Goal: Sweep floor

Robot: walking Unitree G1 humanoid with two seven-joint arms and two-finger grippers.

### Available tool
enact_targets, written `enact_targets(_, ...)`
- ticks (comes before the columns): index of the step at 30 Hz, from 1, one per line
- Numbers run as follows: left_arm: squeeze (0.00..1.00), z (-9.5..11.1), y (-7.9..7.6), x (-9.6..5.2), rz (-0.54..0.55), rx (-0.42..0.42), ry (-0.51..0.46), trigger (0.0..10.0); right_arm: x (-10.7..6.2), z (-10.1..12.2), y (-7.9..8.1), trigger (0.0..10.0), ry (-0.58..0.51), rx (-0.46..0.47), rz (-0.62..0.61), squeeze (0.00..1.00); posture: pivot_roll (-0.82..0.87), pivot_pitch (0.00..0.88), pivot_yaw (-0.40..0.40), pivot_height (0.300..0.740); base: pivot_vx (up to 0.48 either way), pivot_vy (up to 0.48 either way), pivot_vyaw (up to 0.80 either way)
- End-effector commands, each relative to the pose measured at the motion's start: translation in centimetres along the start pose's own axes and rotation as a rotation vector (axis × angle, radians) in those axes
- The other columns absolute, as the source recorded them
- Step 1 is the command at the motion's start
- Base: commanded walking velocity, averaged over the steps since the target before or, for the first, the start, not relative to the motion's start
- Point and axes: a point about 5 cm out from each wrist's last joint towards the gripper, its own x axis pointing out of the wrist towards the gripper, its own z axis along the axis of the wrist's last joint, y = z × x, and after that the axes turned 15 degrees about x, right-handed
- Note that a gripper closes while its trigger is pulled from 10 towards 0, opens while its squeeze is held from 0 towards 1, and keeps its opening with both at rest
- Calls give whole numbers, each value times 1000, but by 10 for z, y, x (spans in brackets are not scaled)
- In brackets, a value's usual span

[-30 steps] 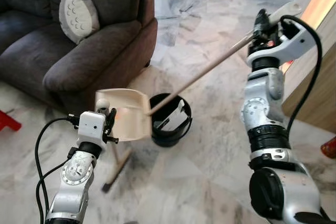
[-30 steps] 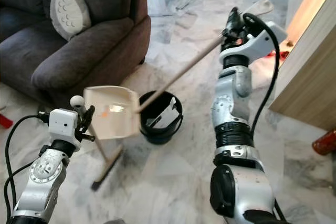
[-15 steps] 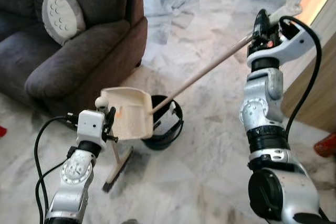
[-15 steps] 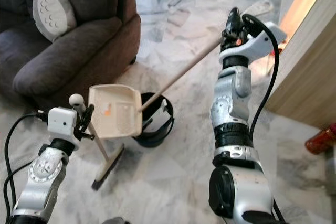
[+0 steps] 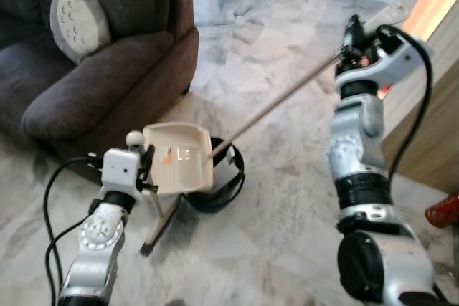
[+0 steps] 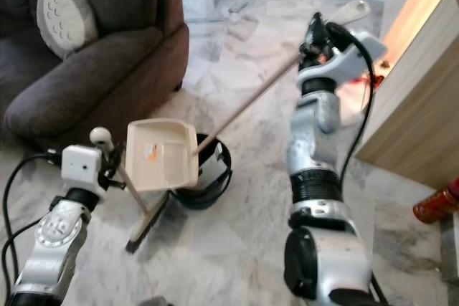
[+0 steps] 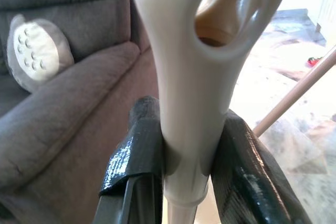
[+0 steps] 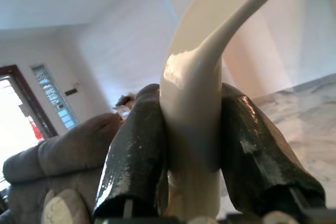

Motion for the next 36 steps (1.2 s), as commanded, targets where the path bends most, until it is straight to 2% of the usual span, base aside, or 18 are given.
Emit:
enact_targets(1,0,8,2,2,14,14,-45,10000,8,25,9,10000,-123,42,42,0,201,131,-36,740,277,0,0)
enact_targets(36,0,7,2,3,20,16,-45,10000,8,26,11,10000,-118,37,45,0,198,126,-43,740,277,0,0)
